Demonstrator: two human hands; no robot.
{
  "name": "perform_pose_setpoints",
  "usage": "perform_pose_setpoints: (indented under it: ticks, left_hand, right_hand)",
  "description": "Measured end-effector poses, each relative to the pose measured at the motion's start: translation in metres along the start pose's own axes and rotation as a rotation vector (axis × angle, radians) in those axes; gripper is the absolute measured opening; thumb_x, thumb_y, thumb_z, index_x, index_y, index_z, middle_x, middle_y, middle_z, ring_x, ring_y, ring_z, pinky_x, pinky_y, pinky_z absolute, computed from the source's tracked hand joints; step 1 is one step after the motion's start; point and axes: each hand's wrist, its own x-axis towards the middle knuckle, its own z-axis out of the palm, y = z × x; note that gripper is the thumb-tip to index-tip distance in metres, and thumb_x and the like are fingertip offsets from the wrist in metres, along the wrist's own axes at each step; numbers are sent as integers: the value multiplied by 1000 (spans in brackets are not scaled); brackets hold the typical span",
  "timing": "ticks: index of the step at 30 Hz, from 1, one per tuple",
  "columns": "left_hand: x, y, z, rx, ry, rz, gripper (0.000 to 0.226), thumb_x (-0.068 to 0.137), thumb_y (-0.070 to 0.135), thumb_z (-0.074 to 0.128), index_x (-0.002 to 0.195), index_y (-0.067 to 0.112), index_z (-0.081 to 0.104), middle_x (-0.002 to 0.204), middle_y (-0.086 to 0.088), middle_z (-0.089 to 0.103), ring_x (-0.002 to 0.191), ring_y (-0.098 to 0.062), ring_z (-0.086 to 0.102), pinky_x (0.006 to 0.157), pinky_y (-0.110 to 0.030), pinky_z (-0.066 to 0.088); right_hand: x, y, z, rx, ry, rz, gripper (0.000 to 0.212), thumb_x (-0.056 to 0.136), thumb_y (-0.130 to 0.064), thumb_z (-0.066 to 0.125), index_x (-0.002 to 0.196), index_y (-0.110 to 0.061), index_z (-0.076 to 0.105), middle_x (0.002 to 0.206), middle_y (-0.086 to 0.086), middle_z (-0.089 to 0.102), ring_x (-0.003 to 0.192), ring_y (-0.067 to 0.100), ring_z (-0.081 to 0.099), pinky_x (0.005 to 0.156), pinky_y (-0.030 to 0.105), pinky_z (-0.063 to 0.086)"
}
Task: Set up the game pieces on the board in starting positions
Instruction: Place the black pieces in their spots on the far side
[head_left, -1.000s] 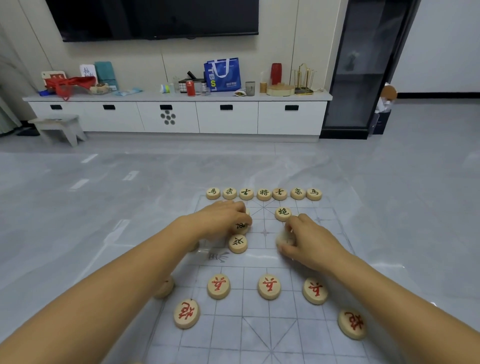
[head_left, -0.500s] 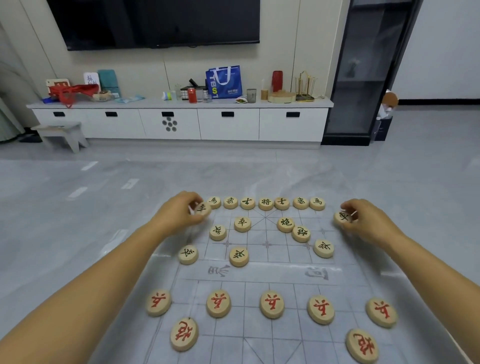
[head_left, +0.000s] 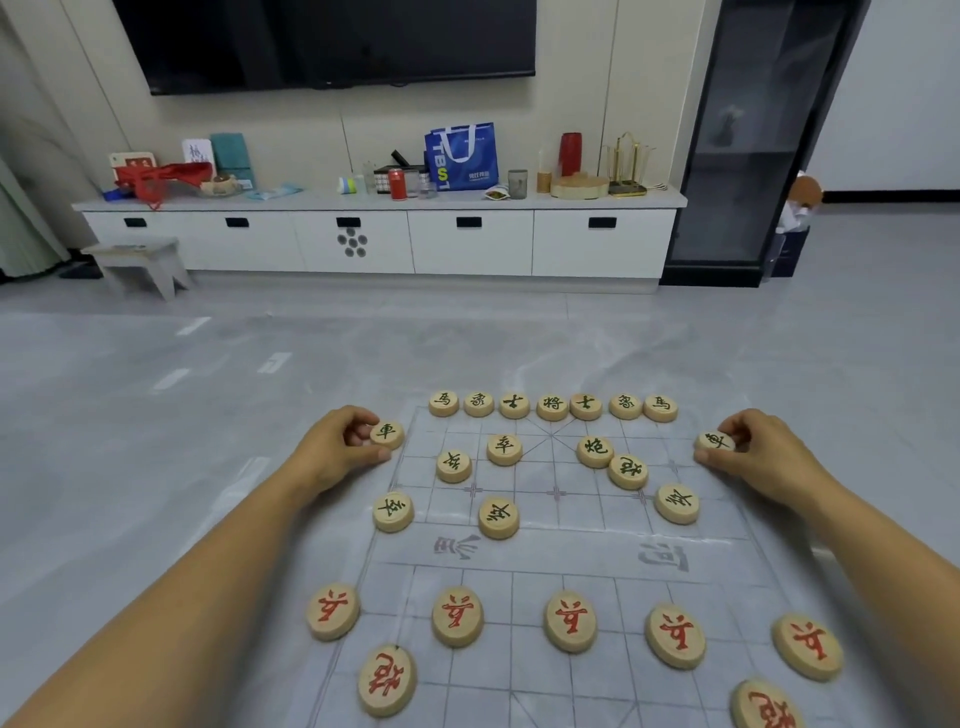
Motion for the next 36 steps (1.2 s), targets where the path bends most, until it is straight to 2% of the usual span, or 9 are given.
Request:
perform_pose_setpoints:
  ticks: [5, 9, 14, 19, 24, 26, 30, 33, 36]
  left_hand:
    - [1, 0, 2, 26, 1, 37, 35, 72, 9, 76, 100, 21, 58, 99, -5, 48, 75, -8, 46, 74, -18, 38]
    - [7, -2, 5, 60, 8, 35, 31, 76, 13, 74, 101, 22, 58, 100, -3, 48, 78, -9, 47, 76, -19, 36]
    - [17, 3, 11, 148, 78, -28, 29, 74, 25, 75, 97, 24, 58, 88, 0, 52, 85, -20, 52, 83, -37, 43]
    - [28, 20, 20, 276, 134, -55, 35, 81, 34, 68, 113, 26, 58, 95, 3, 56, 100, -22, 55, 98, -38, 35]
    - [45, 24, 25, 205, 78, -121, 44, 82, 31, 67, 124, 27, 53, 111, -2, 58, 109, -25, 53, 103, -42, 35]
    - [46, 21, 26, 168, 103, -132, 44, 80, 32, 70, 121, 25, 54, 100, 2, 56, 105, -23, 54, 100, -40, 36]
    - [44, 19, 31, 58, 162, -118, 34, 75, 34, 73, 103, 19, 60, 72, 11, 50, 77, -12, 50, 80, -31, 29]
    - [42, 21, 32, 58, 175, -114, 32, 78, 36, 71, 105, 22, 60, 75, 10, 51, 82, -12, 50, 69, -27, 25]
    - [43, 19, 33, 73, 197, -93, 34, 80, 35, 69, 110, 22, 61, 77, 10, 51, 88, -14, 51, 74, -28, 24]
  right_hand:
    - [0, 4, 4, 34, 41, -24, 41, 69, -28, 80, 91, -6, 53, 94, 11, 55, 77, 23, 51, 61, 33, 38]
    - [1, 8, 0, 20, -58, -74, 38, 75, -23, 75, 102, -18, 49, 106, 13, 50, 90, 25, 50, 78, 34, 39]
    - [-1, 10, 1, 37, -17, -84, 30, 79, -26, 71, 101, -17, 55, 106, 11, 51, 86, 22, 51, 74, 32, 39]
    - [-1, 8, 9, 18, 110, -28, 41, 76, -34, 73, 104, -10, 55, 105, 9, 52, 86, 20, 51, 70, 31, 36]
    - [-3, 7, 9, -2, 109, -43, 45, 75, -33, 73, 109, -10, 54, 104, 6, 49, 87, 20, 50, 72, 30, 36]
    - [-4, 7, 9, -3, 118, -61, 44, 77, -29, 72, 113, -10, 54, 102, 5, 48, 88, 21, 50, 73, 30, 37]
    - [-4, 9, 10, -29, 117, -63, 39, 79, -21, 68, 115, -13, 55, 102, 4, 48, 90, 22, 50, 74, 30, 36]
    - [-2, 10, 11, -38, 115, -62, 38, 79, -27, 68, 113, -14, 56, 104, 5, 48, 92, 22, 51, 74, 32, 38]
    - [4, 10, 9, -55, 101, -40, 41, 81, -35, 66, 113, -13, 54, 108, 6, 46, 90, 21, 49, 75, 31, 37]
